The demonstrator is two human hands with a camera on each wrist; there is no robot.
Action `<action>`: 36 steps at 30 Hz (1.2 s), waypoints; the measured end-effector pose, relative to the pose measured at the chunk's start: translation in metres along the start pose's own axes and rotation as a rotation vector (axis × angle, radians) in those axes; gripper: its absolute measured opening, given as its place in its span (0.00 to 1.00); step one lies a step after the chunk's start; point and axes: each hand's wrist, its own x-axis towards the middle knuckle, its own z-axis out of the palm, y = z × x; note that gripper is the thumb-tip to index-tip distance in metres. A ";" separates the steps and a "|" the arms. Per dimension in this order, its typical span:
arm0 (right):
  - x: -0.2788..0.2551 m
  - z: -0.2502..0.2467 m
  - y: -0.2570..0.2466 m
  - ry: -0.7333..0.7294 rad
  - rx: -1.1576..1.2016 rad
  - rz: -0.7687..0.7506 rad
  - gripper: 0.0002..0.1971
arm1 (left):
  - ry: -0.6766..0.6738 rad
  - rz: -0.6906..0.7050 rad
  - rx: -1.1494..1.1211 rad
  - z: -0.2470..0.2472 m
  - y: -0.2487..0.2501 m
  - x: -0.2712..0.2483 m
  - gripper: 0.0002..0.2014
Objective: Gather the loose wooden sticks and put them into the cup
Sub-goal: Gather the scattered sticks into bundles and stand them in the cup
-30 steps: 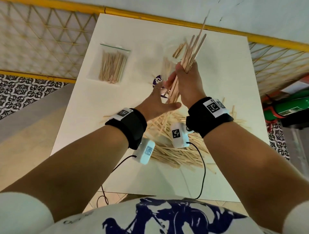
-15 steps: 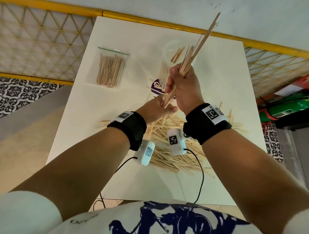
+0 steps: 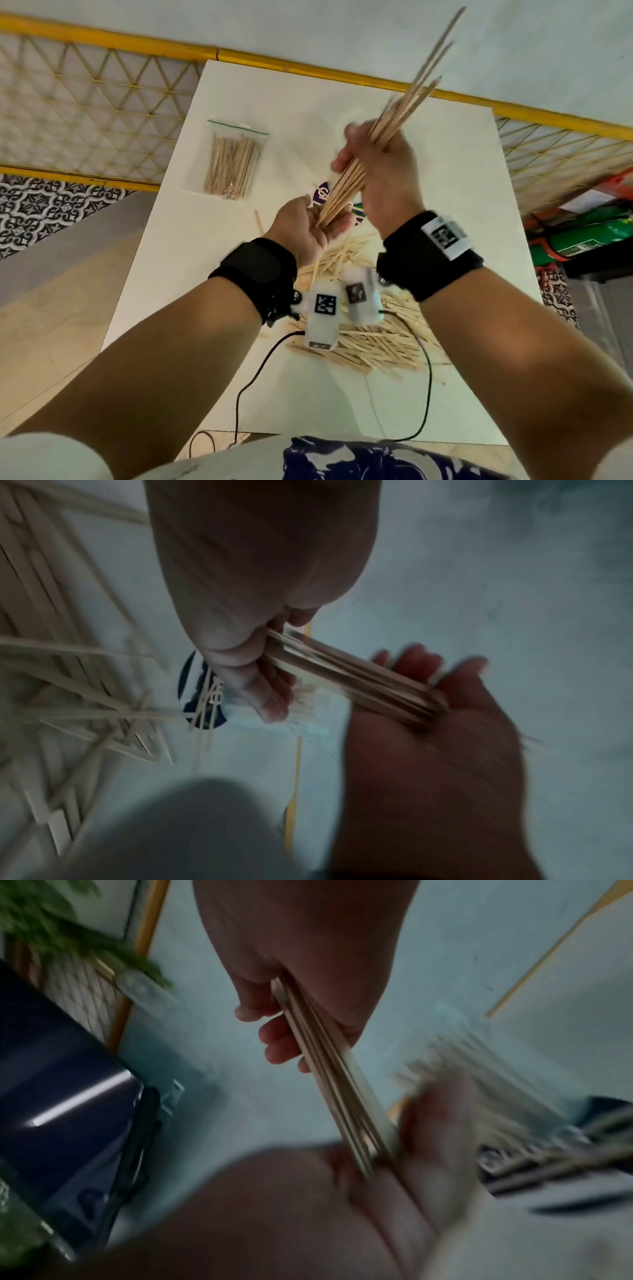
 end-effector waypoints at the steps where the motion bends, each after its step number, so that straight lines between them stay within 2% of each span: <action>1: -0.007 0.001 0.011 -0.021 -0.061 0.046 0.08 | 0.003 -0.005 0.021 0.005 -0.001 0.001 0.26; 3: -0.020 0.004 0.030 -0.029 -0.192 0.138 0.10 | -0.010 0.005 0.078 0.008 -0.004 0.001 0.21; 5: -0.020 0.003 0.040 0.008 -0.300 0.158 0.15 | -0.022 -0.040 0.149 0.007 -0.009 0.002 0.19; 7: -0.004 0.000 0.033 0.083 -0.303 0.093 0.16 | 0.006 -0.096 0.245 0.001 -0.011 0.007 0.21; 9: 0.024 -0.006 0.009 0.210 -0.250 -0.004 0.19 | 0.028 -0.075 0.369 -0.005 -0.012 0.014 0.23; 12: 0.069 -0.016 -0.028 0.303 -0.191 -0.136 0.22 | 0.069 0.108 0.648 -0.012 -0.011 0.020 0.18; 15: 0.102 -0.018 -0.025 0.232 -0.219 -0.131 0.19 | 0.055 0.411 1.197 -0.020 -0.007 0.039 0.11; 16: 0.108 -0.020 -0.017 0.195 -0.279 -0.116 0.17 | 0.075 0.463 1.317 -0.022 -0.006 0.048 0.13; 18: 0.107 -0.031 -0.002 0.137 -0.318 -0.115 0.18 | 0.128 0.532 1.470 -0.026 -0.003 0.065 0.23; 21: 0.092 -0.078 0.017 0.217 -0.193 -0.168 0.23 | 0.154 0.645 1.736 -0.025 0.001 0.095 0.30; 23: 0.073 -0.123 0.034 0.387 -0.304 -0.130 0.22 | 0.145 0.634 1.942 -0.026 0.004 0.112 0.32; 25: 0.047 -0.181 0.069 0.541 -0.590 0.051 0.25 | 0.102 0.582 2.065 -0.029 0.004 0.126 0.34; 26: 0.030 -0.209 0.087 0.566 -0.735 0.196 0.28 | 0.075 0.570 2.098 -0.032 0.000 0.130 0.34; 28: -0.002 -0.248 0.121 0.515 -0.853 0.472 0.37 | 0.055 0.633 2.147 -0.038 -0.006 0.131 0.33; 30: -0.020 -0.263 0.148 0.382 -0.936 0.608 0.44 | 0.017 0.681 2.150 -0.043 -0.016 0.124 0.32; 33: -0.022 -0.234 0.161 0.090 -1.151 0.523 0.45 | -0.002 0.685 2.084 -0.051 -0.040 0.103 0.33; 36: -0.024 -0.181 0.158 -0.094 -1.124 0.457 0.35 | -0.040 0.675 2.016 -0.057 -0.067 0.072 0.34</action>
